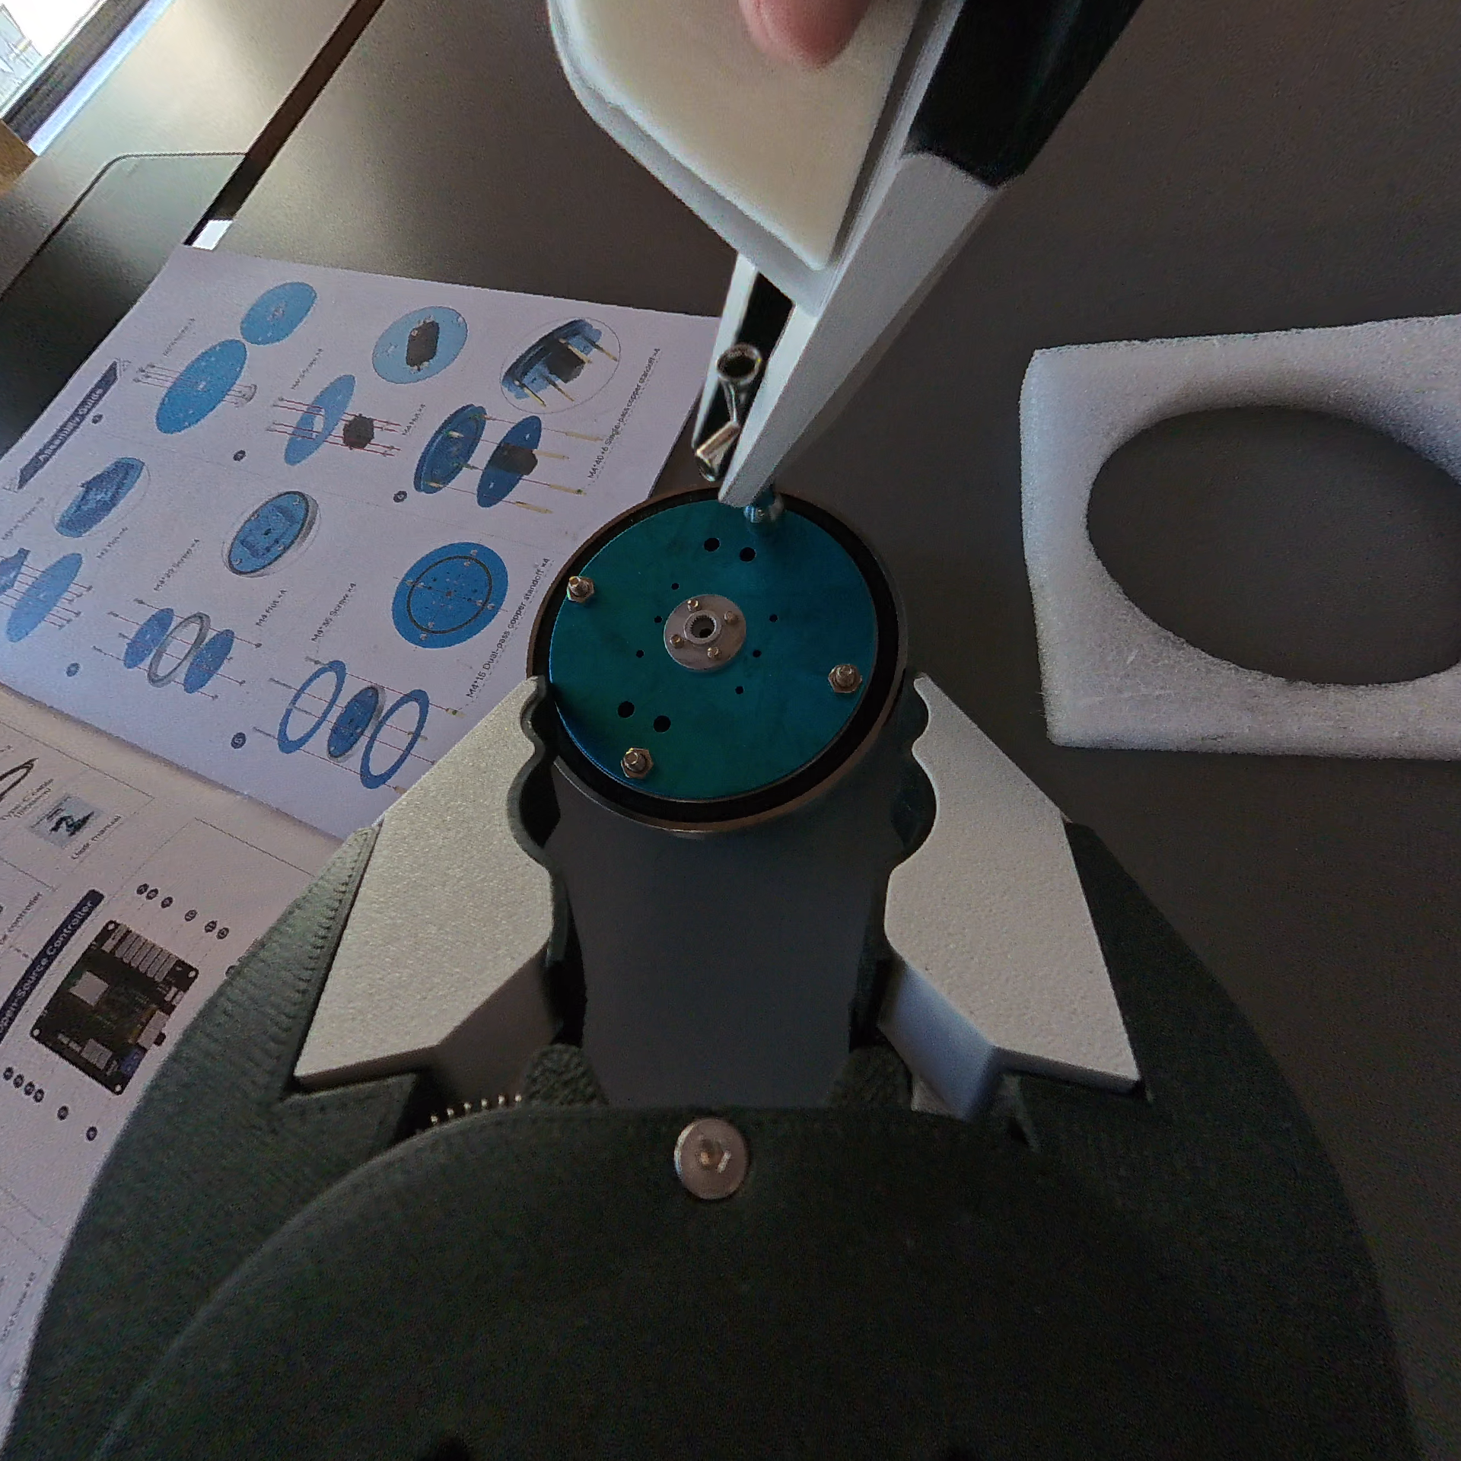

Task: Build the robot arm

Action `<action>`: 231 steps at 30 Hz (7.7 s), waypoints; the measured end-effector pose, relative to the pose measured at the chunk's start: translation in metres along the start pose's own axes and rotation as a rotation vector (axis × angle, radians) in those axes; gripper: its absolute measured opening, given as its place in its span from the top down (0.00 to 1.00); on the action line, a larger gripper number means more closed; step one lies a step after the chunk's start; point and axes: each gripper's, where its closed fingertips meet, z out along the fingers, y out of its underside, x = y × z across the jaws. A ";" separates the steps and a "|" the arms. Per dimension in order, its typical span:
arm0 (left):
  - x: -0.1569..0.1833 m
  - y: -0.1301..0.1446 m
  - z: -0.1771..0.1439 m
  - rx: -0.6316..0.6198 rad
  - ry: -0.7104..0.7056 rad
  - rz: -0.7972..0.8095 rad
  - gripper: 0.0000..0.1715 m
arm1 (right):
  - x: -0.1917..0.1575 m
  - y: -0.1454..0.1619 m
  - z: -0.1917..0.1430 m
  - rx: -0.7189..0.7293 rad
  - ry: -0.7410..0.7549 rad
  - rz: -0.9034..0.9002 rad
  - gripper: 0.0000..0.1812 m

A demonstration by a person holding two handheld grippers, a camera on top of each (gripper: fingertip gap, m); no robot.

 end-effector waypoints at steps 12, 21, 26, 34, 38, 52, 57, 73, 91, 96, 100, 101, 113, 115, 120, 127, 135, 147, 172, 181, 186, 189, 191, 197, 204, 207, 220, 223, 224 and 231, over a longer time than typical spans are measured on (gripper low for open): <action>0.000 0.000 0.001 -0.007 -0.005 0.005 0.50 | -0.006 0.002 0.001 -0.081 -0.191 0.080 0.96; 0.000 -0.001 0.002 -0.009 -0.014 -0.009 0.49 | -0.006 0.002 0.002 -0.155 -0.395 0.032 0.96; 0.000 -0.003 0.004 -0.001 -0.019 -0.016 0.48 | -0.008 0.002 0.001 -0.210 -0.513 0.108 0.96; 0.000 -0.003 0.005 0.002 -0.020 -0.018 0.49 | -0.011 0.001 -0.001 -0.269 -0.653 0.224 0.96; -0.001 -0.004 0.005 0.008 -0.021 -0.021 0.49 | -0.010 -0.002 -0.002 -0.240 -0.712 0.321 0.97; 0.000 -0.013 -0.009 0.106 0.057 -0.069 0.47 | -0.013 -0.005 -0.003 -0.096 -0.806 0.672 0.97; 0.000 -0.006 -0.017 0.064 0.067 -0.033 0.46 | -0.014 -0.005 -0.003 -0.041 -0.784 0.751 0.97; -0.003 0.004 -0.013 0.053 0.071 -0.025 0.55 | -0.014 -0.006 -0.003 -0.080 -0.869 0.968 0.97; -0.009 0.019 -0.015 0.022 0.104 -0.092 0.54 | -0.013 -0.009 -0.003 -0.052 -0.961 1.247 0.97; -0.025 0.018 -0.031 0.066 0.077 -0.142 0.54 | -0.013 -0.009 -0.003 -0.043 -0.989 1.332 0.97; -0.053 0.014 -0.057 0.160 -0.004 -0.203 0.55 | -0.012 -0.009 -0.003 -0.043 -1.014 1.404 0.97; -0.060 0.012 -0.064 0.188 -0.029 -0.214 0.56 | -0.012 -0.009 -0.003 -0.044 -1.024 1.434 0.97; -0.081 0.023 -0.074 0.196 -0.116 -0.237 0.56 | -0.012 -0.009 -0.003 -0.109 -1.148 1.802 0.97; -0.081 0.024 -0.072 0.188 -0.114 -0.242 0.56 | -0.012 -0.010 -0.003 -0.158 -1.138 1.818 0.97; -0.084 0.027 -0.072 0.182 -0.120 -0.260 0.56 | -0.012 -0.010 -0.003 -0.262 -1.129 1.913 0.97; -0.083 0.025 -0.071 0.179 -0.121 -0.251 0.56 | -0.013 -0.011 -0.004 -0.275 -1.126 2.036 0.97; -0.081 0.024 -0.069 0.180 -0.116 -0.252 0.57 | -0.012 -0.012 -0.005 -0.253 -1.197 2.303 0.97; -0.085 0.025 -0.068 0.175 -0.121 -0.277 0.57 | -0.009 -0.014 -0.005 -0.294 -1.294 2.632 0.97; -0.074 0.026 -0.053 0.154 -0.096 -0.257 0.58 | -0.012 0.000 -0.016 -0.155 -0.678 1.064 0.96; -0.080 0.030 -0.057 0.159 -0.106 -0.271 0.58 | -0.005 -0.003 -0.011 -0.095 -0.576 0.902 0.97; -0.082 0.032 -0.058 0.157 -0.110 -0.275 0.59 | -0.006 -0.006 -0.007 -0.082 -0.597 0.857 0.96; -0.082 0.033 -0.059 0.156 -0.111 -0.276 0.59 | -0.009 -0.007 -0.004 -0.080 -0.603 0.826 0.96; -0.083 0.033 -0.059 0.155 -0.112 -0.277 0.59 | -0.007 -0.007 -0.004 -0.071 -0.599 0.805 0.96; -0.084 0.034 -0.060 0.157 -0.112 -0.282 0.59 | -0.008 -0.007 -0.003 -0.052 -0.610 0.711 0.96; -0.084 0.034 -0.061 0.159 -0.114 -0.281 0.59 | -0.009 -0.009 -0.002 -0.059 -0.689 0.835 0.97; -0.085 0.033 -0.062 0.158 -0.115 -0.278 0.59 | -0.010 -0.009 -0.002 -0.080 -0.786 1.065 0.97; -0.083 0.032 -0.061 0.153 -0.112 -0.273 0.59 | -0.011 -0.014 -0.005 -0.246 -1.193 1.859 0.97; -0.083 0.032 -0.062 0.155 -0.110 -0.274 0.59 | -0.011 -0.016 -0.006 -0.270 -1.249 2.069 0.97; -0.083 0.032 -0.062 0.155 -0.110 -0.273 0.59 | -0.010 -0.017 -0.007 -0.267 -1.267 2.130 0.97; -0.081 0.033 -0.059 0.143 -0.103 -0.269 0.59 | -0.009 -0.010 -0.013 -0.247 -1.217 2.128 0.97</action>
